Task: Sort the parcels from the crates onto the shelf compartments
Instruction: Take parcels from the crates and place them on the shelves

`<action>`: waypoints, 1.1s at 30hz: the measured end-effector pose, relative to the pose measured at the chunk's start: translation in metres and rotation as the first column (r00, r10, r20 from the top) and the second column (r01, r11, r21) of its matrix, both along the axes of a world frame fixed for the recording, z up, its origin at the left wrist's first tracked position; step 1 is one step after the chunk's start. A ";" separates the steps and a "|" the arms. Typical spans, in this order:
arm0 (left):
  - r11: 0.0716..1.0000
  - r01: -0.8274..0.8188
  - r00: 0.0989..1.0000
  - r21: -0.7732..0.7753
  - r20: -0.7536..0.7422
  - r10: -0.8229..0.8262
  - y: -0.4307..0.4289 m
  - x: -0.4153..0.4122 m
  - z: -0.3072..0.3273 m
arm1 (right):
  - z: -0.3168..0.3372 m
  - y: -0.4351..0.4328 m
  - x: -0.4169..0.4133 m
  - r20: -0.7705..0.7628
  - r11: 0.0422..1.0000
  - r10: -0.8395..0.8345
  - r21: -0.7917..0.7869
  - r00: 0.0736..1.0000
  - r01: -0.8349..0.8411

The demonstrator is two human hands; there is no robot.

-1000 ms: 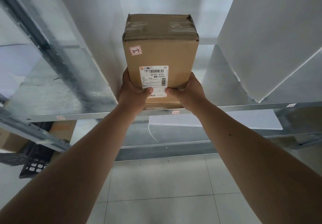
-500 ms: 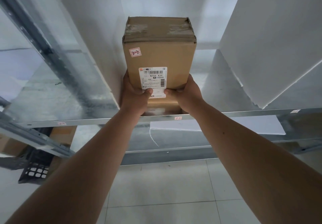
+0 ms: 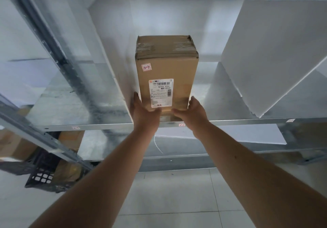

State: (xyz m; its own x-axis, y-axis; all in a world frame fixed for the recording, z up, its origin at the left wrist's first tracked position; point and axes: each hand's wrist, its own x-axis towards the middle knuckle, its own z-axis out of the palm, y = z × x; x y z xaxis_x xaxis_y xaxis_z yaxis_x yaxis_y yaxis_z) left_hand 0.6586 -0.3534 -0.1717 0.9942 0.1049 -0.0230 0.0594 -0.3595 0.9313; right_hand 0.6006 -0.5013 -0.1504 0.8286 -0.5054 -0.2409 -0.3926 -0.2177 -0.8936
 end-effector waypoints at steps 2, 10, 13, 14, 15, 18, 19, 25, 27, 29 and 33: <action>0.994 0.008 1.000 -0.110 -0.018 -0.010 0.003 -0.033 0.011 | 0.009 0.008 -0.023 -0.006 0.997 -0.025 0.078 1.000 0.025; 0.941 0.050 0.977 -0.334 -0.178 -0.115 0.051 -0.169 0.071 | 0.062 0.062 -0.121 0.015 0.896 -0.060 0.441 0.998 0.047; 0.945 0.052 0.969 -0.322 -0.214 -0.126 0.084 -0.221 0.094 | 0.079 0.093 -0.165 0.053 0.881 0.058 0.467 0.997 -0.076; 0.949 0.041 0.967 -0.312 -0.226 -0.116 0.095 -0.236 0.099 | 0.083 0.103 -0.179 0.064 0.874 0.095 0.472 0.993 -0.114; 0.951 0.027 0.967 -0.309 -0.233 -0.103 0.106 -0.248 0.103 | 0.086 0.113 -0.191 0.076 0.870 0.121 0.472 0.990 -0.143; 0.942 -0.034 0.973 -0.335 -0.224 -0.045 0.135 -0.280 0.117 | 0.089 0.145 -0.218 0.078 0.851 0.191 0.483 0.978 -0.205; 0.938 -0.052 0.975 -0.344 -0.219 -0.027 0.146 -0.288 0.119 | 0.090 0.157 -0.225 0.079 0.838 0.220 0.495 0.972 -0.230; 0.882 -0.161 0.978 -0.443 -0.190 0.084 0.210 -0.310 0.138 | 0.106 0.229 -0.240 0.104 0.796 0.342 0.496 0.934 -0.347; 0.860 -0.192 0.976 -0.472 -0.180 0.119 0.237 -0.313 0.141 | 0.112 0.256 -0.239 0.120 0.775 0.374 0.503 0.919 -0.381; 0.839 -0.215 0.973 -0.500 -0.183 0.140 0.267 -0.314 0.141 | 0.116 0.286 -0.238 0.133 0.752 0.409 0.511 0.903 -0.416; 0.784 -0.270 0.961 -0.559 -0.211 0.180 0.333 -0.311 0.146 | 0.120 0.359 -0.231 0.138 0.721 0.459 0.519 0.877 -0.459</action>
State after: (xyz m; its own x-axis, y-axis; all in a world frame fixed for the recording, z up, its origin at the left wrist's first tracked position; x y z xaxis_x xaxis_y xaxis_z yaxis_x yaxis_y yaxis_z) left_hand 0.3476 -0.0201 -0.0253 0.9253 0.2476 -0.2871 0.2147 0.2820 0.9351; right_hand 0.3695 -0.1425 -0.0304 0.9256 0.1410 -0.3513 -0.3687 0.1259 -0.9210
